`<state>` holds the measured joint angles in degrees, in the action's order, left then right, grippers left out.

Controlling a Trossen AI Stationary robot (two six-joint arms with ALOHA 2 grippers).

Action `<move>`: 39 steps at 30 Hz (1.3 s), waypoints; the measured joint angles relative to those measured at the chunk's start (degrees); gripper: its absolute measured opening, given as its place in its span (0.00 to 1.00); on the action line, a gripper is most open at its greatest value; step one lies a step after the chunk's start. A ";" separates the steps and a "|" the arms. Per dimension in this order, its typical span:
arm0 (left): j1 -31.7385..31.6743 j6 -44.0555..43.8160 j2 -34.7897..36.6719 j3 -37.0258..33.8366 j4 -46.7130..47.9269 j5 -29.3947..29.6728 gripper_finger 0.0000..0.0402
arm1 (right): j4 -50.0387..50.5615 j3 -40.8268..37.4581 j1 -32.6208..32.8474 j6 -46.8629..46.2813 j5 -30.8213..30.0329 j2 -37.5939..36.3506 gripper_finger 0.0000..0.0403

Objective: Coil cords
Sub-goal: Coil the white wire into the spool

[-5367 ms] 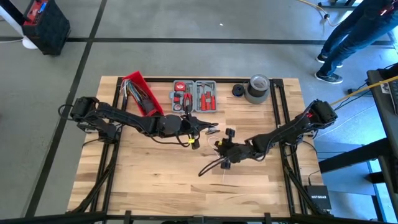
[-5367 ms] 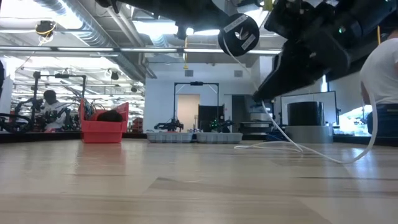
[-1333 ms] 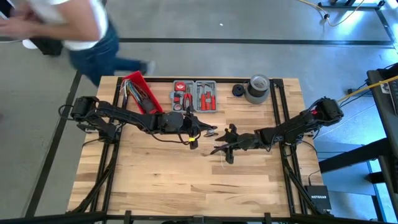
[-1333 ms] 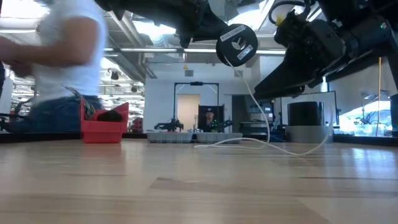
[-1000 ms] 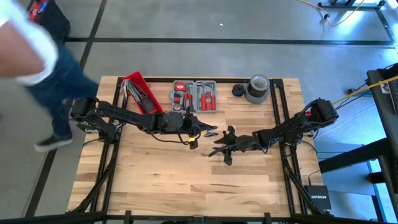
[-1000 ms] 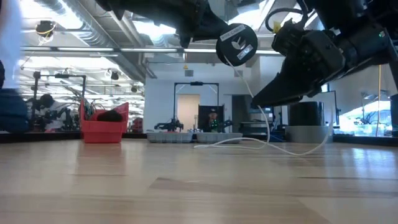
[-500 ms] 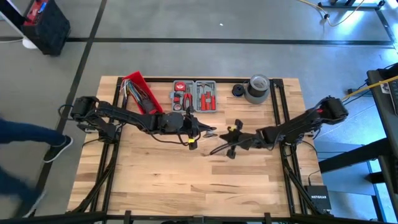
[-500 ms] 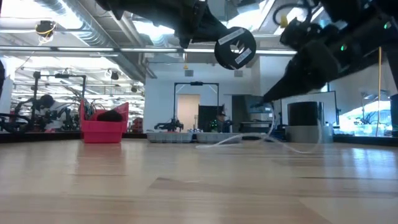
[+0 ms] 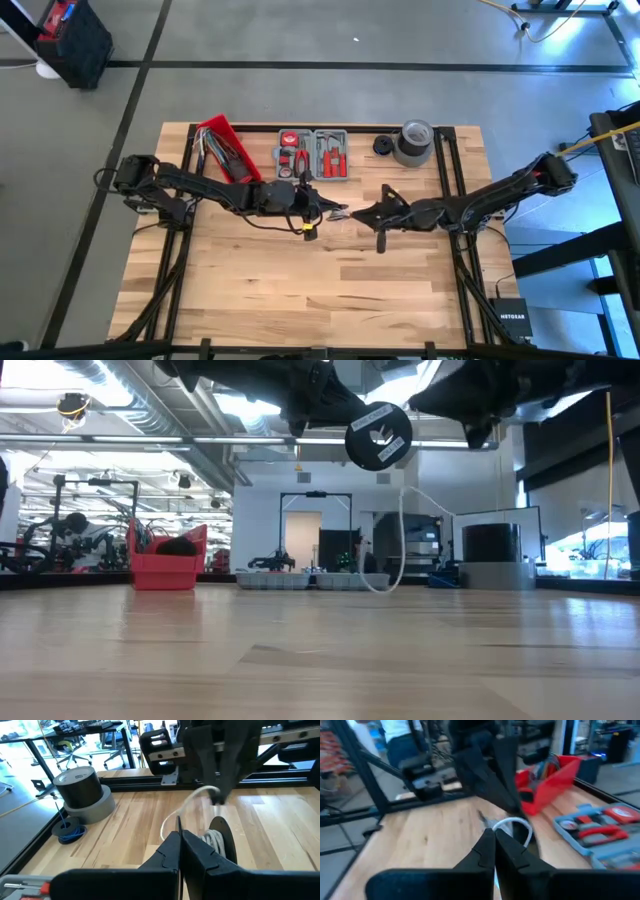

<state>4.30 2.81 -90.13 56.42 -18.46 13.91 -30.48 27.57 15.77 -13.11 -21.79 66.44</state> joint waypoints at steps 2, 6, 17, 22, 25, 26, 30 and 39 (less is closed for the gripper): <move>-0.03 -0.02 0.00 0.00 -0.02 0.00 0.00 | -3.80 0.00 0.00 0.12 0.47 1.83 0.01; -0.31 -0.50 0.00 0.00 -0.04 0.00 0.00 | -9.82 0.69 -0.05 0.03 3.69 5.90 0.01; -0.58 -1.16 -0.85 0.04 -0.97 -0.36 0.00 | -7.98 12.24 -0.09 6.43 3.29 18.29 0.01; -0.66 -1.64 -0.96 -0.09 -0.93 0.17 0.00 | 1.75 16.61 -0.04 8.84 -2.04 21.89 0.01; -0.62 -2.78 -0.96 -0.11 -1.28 0.34 0.00 | 6.17 17.17 0.00 8.96 -2.97 22.71 0.01; -0.64 -3.11 -1.00 -0.11 -1.37 0.16 0.00 | 7.37 17.23 0.00 8.91 -3.21 22.68 0.01; -0.64 -4.07 -1.03 -0.15 -1.35 0.24 0.00 | 12.60 17.22 0.00 7.78 -4.17 22.64 0.01; -0.67 -4.74 -1.05 -0.20 -1.29 1.35 0.00 | 18.58 17.25 -0.02 5.87 -3.35 22.50 0.01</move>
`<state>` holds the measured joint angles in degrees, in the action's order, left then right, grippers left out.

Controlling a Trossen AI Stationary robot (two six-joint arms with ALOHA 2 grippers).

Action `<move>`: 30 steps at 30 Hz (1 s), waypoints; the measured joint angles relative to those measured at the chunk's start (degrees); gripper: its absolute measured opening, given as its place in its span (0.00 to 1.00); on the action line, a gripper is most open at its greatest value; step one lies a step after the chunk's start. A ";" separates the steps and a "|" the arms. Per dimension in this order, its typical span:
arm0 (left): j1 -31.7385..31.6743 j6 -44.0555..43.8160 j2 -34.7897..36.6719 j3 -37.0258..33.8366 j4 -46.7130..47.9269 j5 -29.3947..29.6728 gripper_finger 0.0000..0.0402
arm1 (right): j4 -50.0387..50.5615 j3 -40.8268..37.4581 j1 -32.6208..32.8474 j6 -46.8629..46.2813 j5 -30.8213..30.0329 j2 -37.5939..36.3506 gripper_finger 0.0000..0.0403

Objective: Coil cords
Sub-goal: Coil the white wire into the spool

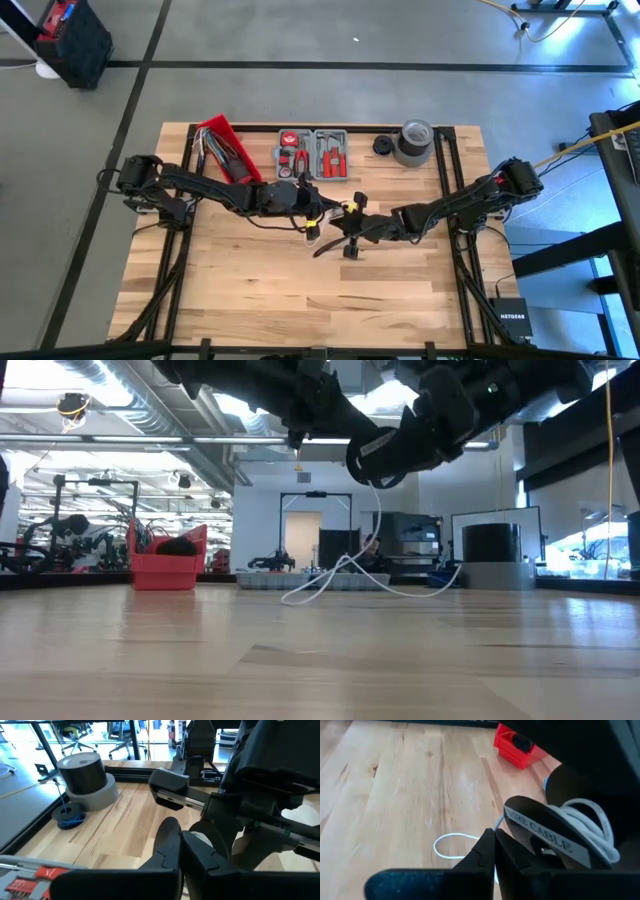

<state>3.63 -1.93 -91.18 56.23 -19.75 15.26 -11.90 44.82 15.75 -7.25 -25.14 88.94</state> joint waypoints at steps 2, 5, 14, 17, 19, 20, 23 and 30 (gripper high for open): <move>-0.02 0.02 0.00 0.00 -0.04 -0.03 0.00 | -0.99 -0.06 0.02 0.00 -0.36 0.05 0.01; -0.04 0.31 0.00 0.00 -0.04 0.16 0.00 | -3.26 -0.13 0.02 0.16 -0.43 0.10 0.01; -0.11 0.43 0.20 0.24 -1.72 0.40 0.00 | -8.79 -0.34 0.04 0.75 -8.36 0.39 0.01; -0.11 0.23 0.37 0.39 -2.29 0.38 0.00 | -15.09 -0.30 0.07 4.27 -7.70 0.34 0.01; 0.05 0.22 0.37 0.39 -1.97 0.36 0.00 | -14.24 -0.26 0.12 4.72 -7.83 0.31 0.01; 0.17 0.22 0.37 0.38 -1.62 0.33 0.00 | -12.04 -0.26 0.13 4.74 -8.11 0.31 0.01; 0.34 0.22 0.38 0.35 -0.94 0.29 0.00 | -5.32 -0.25 0.07 4.69 -8.91 0.31 0.01; 0.49 -0.56 0.83 0.15 -0.85 -0.39 0.00 | -0.31 0.05 2.12 2.55 -8.16 -1.61 0.01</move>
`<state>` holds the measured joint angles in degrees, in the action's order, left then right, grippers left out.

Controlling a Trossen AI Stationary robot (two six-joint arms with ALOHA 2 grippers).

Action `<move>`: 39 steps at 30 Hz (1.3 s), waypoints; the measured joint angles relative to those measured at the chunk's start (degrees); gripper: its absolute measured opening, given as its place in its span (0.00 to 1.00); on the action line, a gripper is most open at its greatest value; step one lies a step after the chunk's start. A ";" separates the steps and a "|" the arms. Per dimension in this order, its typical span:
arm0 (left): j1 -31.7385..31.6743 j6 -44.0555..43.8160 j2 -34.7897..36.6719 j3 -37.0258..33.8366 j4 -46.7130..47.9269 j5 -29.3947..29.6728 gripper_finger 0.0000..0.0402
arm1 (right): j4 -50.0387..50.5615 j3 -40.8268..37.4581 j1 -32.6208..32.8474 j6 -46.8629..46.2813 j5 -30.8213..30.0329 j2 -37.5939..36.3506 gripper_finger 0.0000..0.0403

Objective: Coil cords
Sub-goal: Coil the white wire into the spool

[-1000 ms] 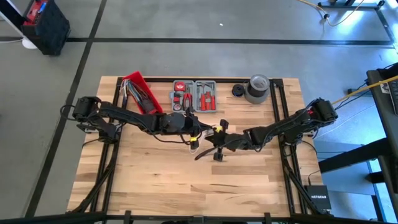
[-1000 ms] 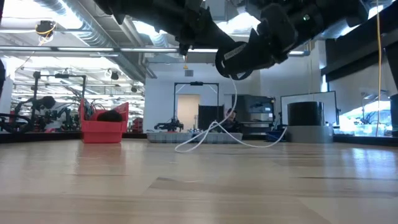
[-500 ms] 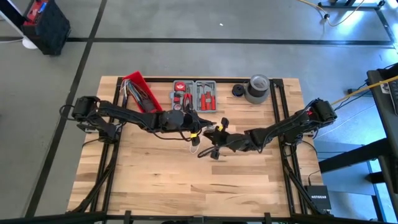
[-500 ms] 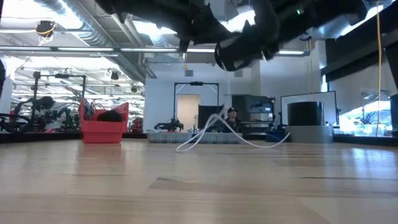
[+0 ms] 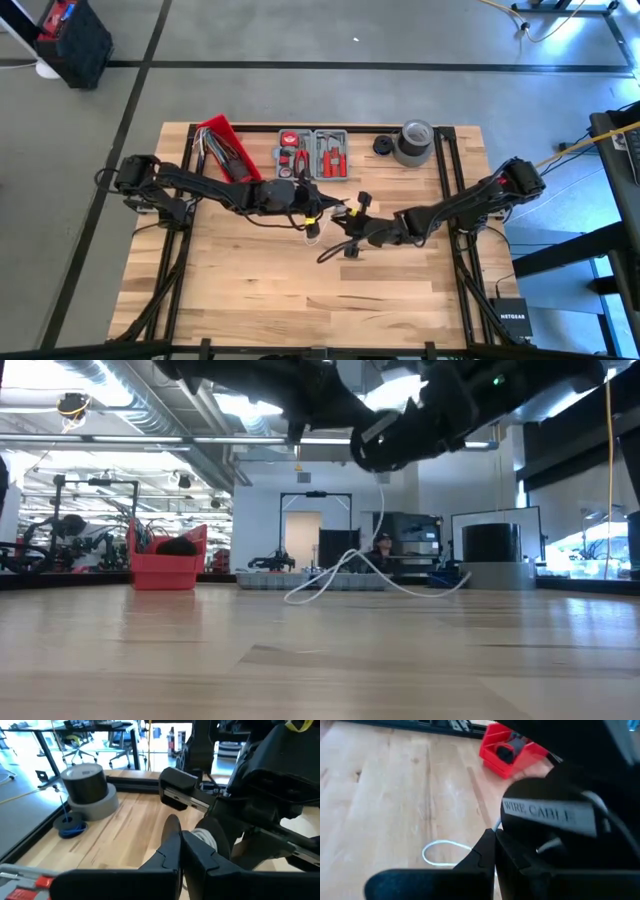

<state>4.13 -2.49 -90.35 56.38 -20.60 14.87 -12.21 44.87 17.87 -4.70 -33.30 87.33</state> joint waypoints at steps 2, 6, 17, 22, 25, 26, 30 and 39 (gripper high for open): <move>-0.07 -0.13 0.02 0.05 -0.56 0.03 0.00 | 2.65 0.83 0.88 -0.76 -3.24 -0.70 0.01; -0.20 -0.60 0.15 0.17 -0.78 0.48 0.00 | 8.94 3.33 1.73 -0.65 -9.21 -0.85 0.01; -0.12 -0.54 0.02 -0.02 0.51 0.14 0.00 | 19.81 4.24 2.03 -3.79 -9.68 -0.81 0.01; -0.14 -0.56 0.02 -0.02 0.13 0.23 0.00 | 19.14 4.54 1.99 -5.93 -10.07 -0.81 0.01; -0.12 -0.54 0.02 0.00 -0.34 0.39 0.00 | 20.50 5.93 2.05 -5.95 -9.98 -0.83 0.04; -0.12 -0.54 0.02 0.00 -0.36 0.39 0.00 | 20.81 6.41 2.05 -5.95 -9.47 -0.83 0.06; -0.09 -0.08 0.02 0.00 -0.18 0.31 0.00 | 25.91 9.69 2.45 -6.85 -2.84 -0.83 0.16; -0.07 -0.08 0.02 0.02 0.00 0.17 0.00 | 40.89 16.88 3.80 -8.84 3.22 -0.96 0.31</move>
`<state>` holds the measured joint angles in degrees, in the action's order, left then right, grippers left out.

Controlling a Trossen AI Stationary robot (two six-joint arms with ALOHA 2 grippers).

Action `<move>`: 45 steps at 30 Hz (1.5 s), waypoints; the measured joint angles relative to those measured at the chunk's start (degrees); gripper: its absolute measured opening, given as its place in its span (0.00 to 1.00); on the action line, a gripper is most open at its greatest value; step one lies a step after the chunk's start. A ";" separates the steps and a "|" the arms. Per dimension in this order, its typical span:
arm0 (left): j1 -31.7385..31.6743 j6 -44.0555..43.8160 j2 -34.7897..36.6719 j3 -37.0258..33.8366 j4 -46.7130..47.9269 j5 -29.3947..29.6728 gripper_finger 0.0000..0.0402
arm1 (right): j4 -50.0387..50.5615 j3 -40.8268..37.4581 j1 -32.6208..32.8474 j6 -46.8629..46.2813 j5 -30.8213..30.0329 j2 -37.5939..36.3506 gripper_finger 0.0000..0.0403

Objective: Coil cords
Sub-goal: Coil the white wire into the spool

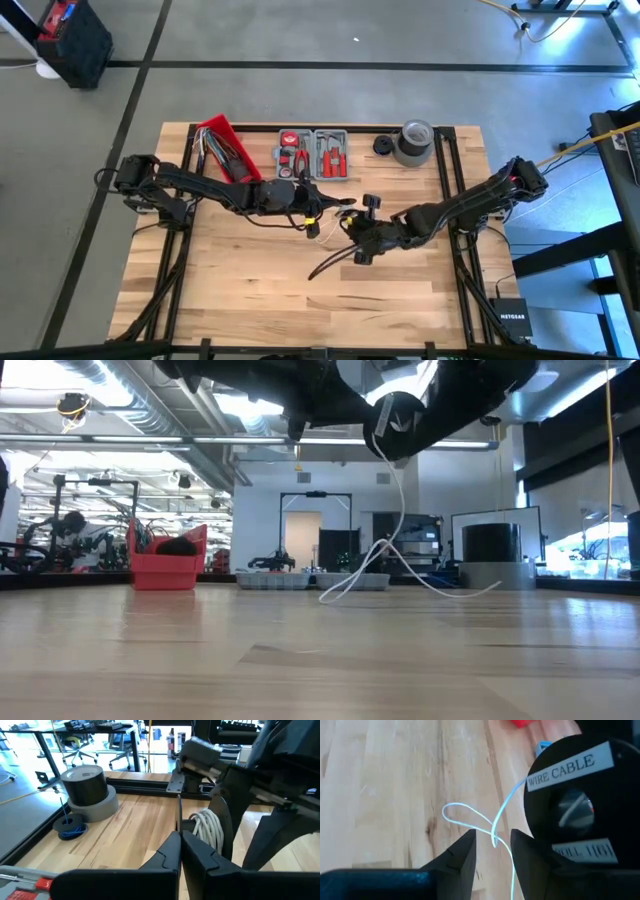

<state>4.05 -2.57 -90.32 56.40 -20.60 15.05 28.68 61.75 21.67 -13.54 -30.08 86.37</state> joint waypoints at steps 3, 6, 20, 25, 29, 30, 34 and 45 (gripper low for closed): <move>0.00 0.02 0.00 -0.01 0.04 0.02 0.00 | 1.90 0.29 1.69 0.04 -1.76 0.00 0.31; 0.00 0.16 0.00 0.00 0.03 0.02 0.00 | 3.62 0.29 3.28 -0.07 -1.52 0.00 0.31; 0.00 0.07 0.00 0.00 0.22 0.20 0.00 | -24.23 -24.18 2.10 5.53 -8.69 -0.07 0.31; -0.08 0.46 0.00 0.00 0.16 0.20 0.00 | -46.11 -33.45 -4.22 12.74 -4.15 -0.07 0.31; -0.09 0.64 0.00 0.01 0.16 0.20 0.00 | -53.03 -35.68 -9.18 15.53 5.13 1.06 0.31; -0.09 0.64 0.00 0.00 0.17 0.20 0.00 | -53.59 -35.67 -10.18 15.56 6.23 1.56 0.31; -0.09 0.66 0.00 0.01 0.15 0.20 0.00 | -56.90 -35.62 -13.01 16.79 8.75 3.90 0.31; -0.09 1.25 0.00 0.02 0.24 0.20 0.00 | -57.70 -35.59 -13.46 19.58 8.55 5.18 0.03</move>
<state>3.97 -1.32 -90.32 56.42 -20.36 15.25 -29.02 26.15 8.21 6.04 -21.52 91.55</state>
